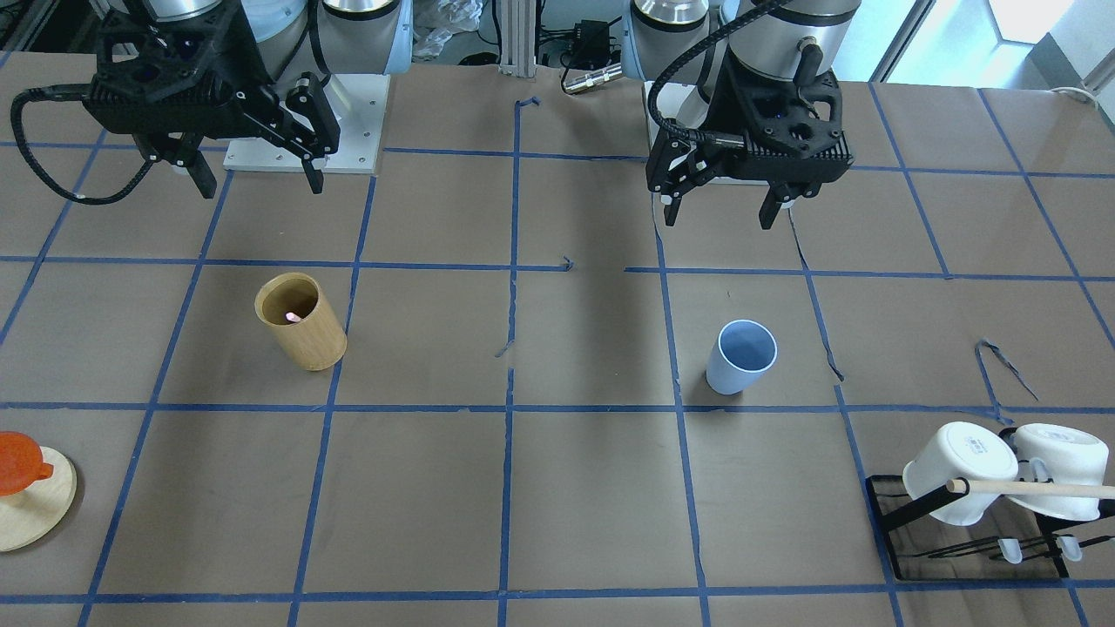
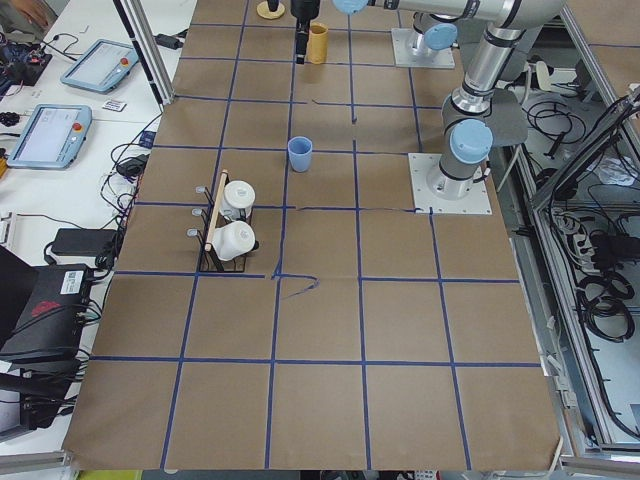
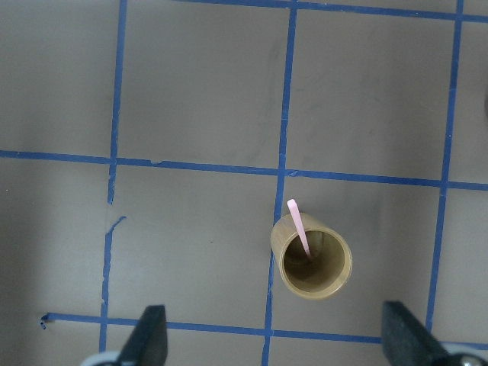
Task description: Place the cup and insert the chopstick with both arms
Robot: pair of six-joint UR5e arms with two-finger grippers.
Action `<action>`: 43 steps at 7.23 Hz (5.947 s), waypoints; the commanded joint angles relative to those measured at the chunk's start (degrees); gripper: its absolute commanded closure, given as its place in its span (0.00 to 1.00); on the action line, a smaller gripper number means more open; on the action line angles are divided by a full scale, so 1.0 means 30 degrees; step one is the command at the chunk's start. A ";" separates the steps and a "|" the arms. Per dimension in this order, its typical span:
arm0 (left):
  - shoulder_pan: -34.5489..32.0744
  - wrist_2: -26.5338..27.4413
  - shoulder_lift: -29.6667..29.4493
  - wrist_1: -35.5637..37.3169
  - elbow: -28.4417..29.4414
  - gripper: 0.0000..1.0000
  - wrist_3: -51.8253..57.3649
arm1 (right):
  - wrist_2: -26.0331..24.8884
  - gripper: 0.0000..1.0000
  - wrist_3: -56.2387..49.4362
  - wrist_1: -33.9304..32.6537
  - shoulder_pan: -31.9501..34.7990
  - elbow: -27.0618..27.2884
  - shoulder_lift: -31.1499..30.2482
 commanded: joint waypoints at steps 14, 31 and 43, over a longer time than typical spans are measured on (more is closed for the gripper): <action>0.1337 0.0087 -0.0899 0.0381 -0.0565 0.00 0.0872 | -0.3667 0.00 -0.4300 -0.0001 0.0790 0.0863 0.6066; 0.2784 0.0441 -0.5679 0.4599 -0.4730 1.00 0.0893 | -0.1825 0.92 -0.5826 0.2244 0.0093 -0.2229 0.5342; -0.5949 -0.1350 -0.9634 1.1045 -0.0773 0.02 -1.3010 | 0.1165 1.00 -0.4801 0.1200 -0.1110 -0.4080 0.3871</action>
